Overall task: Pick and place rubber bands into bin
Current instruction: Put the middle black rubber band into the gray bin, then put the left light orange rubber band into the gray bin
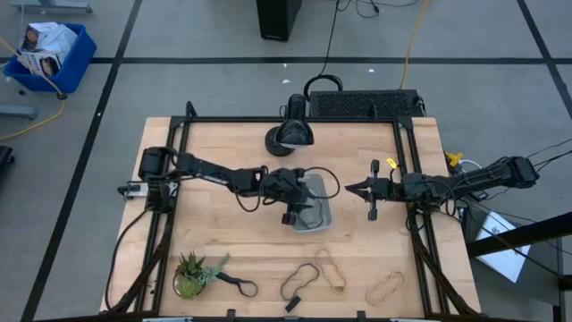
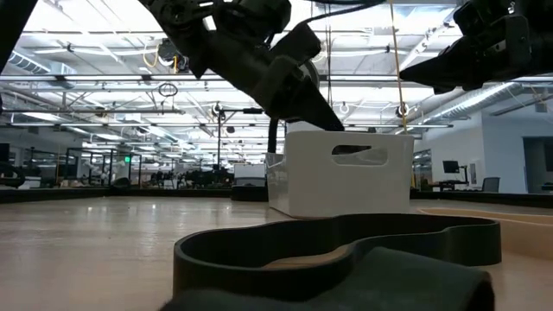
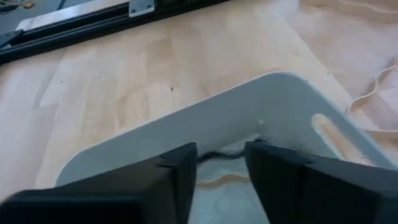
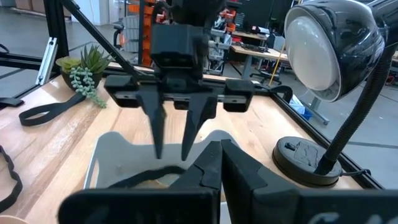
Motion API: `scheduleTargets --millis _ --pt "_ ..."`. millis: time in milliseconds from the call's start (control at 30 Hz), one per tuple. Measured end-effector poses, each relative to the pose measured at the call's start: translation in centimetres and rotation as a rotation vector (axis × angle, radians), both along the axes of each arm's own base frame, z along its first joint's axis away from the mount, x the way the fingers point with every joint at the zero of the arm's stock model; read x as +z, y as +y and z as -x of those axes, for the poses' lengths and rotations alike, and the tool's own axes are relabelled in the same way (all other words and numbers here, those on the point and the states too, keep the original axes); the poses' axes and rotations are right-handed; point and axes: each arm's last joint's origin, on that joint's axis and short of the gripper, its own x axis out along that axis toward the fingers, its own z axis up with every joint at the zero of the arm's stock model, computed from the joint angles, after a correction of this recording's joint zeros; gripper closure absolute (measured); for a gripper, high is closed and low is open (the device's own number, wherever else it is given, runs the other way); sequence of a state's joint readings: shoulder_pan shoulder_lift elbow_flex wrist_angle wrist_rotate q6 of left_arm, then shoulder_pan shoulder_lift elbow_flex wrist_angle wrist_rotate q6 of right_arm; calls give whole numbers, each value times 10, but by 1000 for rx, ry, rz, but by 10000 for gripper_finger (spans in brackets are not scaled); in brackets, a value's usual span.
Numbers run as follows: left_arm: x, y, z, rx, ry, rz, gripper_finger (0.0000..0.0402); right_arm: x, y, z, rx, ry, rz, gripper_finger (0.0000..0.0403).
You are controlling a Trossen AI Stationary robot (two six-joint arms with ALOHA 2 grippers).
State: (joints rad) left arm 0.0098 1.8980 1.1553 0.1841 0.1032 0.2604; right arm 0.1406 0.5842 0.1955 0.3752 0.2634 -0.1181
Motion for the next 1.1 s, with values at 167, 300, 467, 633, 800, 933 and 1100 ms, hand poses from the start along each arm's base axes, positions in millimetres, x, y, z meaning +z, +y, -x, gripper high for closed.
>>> scheduleTargets --millis 167,300,467,633,800,933,1100 --pt "17 -3 3 -6 -29 -42 202 -1 0 0 0 6 0 403" --pt "61 -13 23 -51 -77 -112 213 -1 0 0 0 12 1 403" --pt "121 -34 74 -15 -88 -329 313 -1 0 0 2 9 0 403" --pt "163 -43 136 113 -51 -468 390 -1 0 0 2 10 0 403" --pt "181 -35 196 136 -45 -393 397 -1 0 0 3 8 -1 403" --pt "167 -31 230 93 -211 -236 398 1 0 -1 3 -9 -4 403" --pt "118 -31 247 20 -384 -108 398 1 0 -1 3 -13 -9 403"
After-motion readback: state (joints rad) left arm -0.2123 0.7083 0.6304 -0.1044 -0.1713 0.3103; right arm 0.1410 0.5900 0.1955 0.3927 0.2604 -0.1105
